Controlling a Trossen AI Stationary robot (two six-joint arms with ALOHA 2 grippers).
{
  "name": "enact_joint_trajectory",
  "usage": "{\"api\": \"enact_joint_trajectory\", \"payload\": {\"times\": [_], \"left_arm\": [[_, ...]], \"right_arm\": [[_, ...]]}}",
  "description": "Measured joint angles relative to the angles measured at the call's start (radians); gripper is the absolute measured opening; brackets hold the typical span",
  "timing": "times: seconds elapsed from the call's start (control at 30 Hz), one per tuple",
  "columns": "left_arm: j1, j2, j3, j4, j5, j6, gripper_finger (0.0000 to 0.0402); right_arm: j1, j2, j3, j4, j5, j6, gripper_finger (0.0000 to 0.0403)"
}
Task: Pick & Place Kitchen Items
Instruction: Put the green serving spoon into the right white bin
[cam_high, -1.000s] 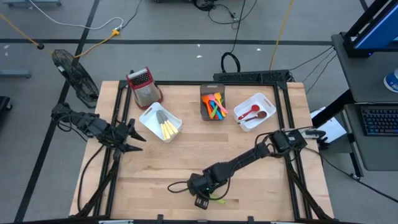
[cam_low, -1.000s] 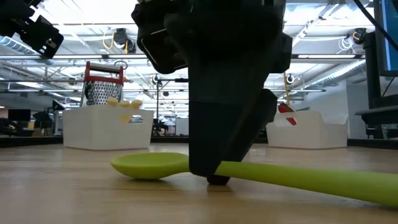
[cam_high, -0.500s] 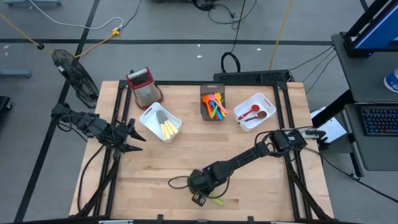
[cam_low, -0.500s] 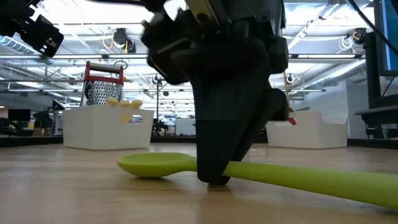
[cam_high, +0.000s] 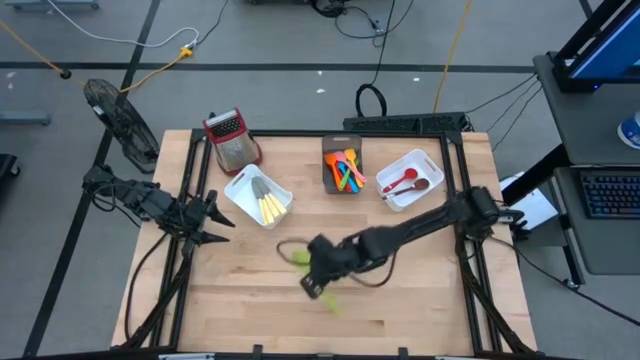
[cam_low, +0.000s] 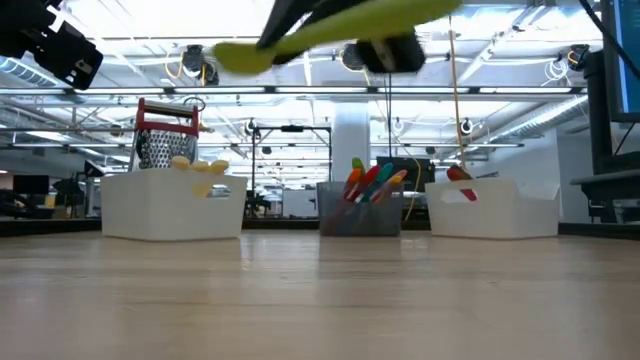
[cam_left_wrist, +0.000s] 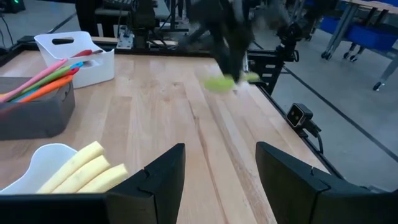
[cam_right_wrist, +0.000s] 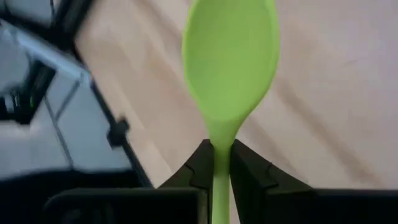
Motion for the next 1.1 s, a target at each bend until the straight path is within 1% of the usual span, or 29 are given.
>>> {"api": "enact_joint_trajectory", "payload": {"times": [0.13, 0.23, 0.4, 0.5, 0.57, 0.63, 0.77, 0.83, 0.97, 1.1], "left_arm": [[0.0, 0.0, 0.0, 0.0, 0.0, 0.001, 0.02], [0.0, 0.0, 0.0, 0.0, 0.0, 0.002, 0.02], [0.0, 0.0, 0.0, 0.0, 0.0, 0.002, 0.02], [0.0, 0.0, 0.0, 0.0, 0.0, 0.003, 0.02], [0.0, 0.0, 0.0, 0.0, 0.0, 0.008, 0.02], [0.0, 0.0, 0.0, 0.0, 0.0, 0.019, 0.02], [0.0, 0.0, 0.0, 0.002, -0.002, 0.046, 0.02], [0.0, 0.0, 0.0, 0.005, -0.013, 0.052, 0.02], [0.0, 0.0, 0.0, 0.005, -0.058, 0.058, 0.02], [0.0, 0.0, 0.0, 0.005, -0.098, 0.079, 0.02]], "right_arm": [[-0.037, -0.115, 0.003, -0.054, 0.143, 0.069, 0.0023], [-0.055, -0.191, 0.003, -0.171, 0.257, 0.142, 0.0023], [-0.069, -0.314, 0.001, -0.405, 0.441, 0.326, 0.0023], [-0.072, -0.399, -0.05, -0.482, 0.559, 0.448, 0.0023], [-0.074, -0.459, -0.113, -0.48, 0.627, 0.522, 0.0023], [-0.081, -0.524, -0.192, -0.468, 0.671, 0.59, 0.0023], [-0.113, -0.658, -0.385, -0.435, 0.684, 0.739, 0.0023], [-0.134, -0.724, -0.491, -0.387, 0.701, 0.81, 0.0023], [-0.197, -0.879, -0.691, -0.271, 0.703, 0.878, 0.0023], [-0.27, -1.008, -0.872, -0.115, 0.726, 0.925, 0.0023]]}}
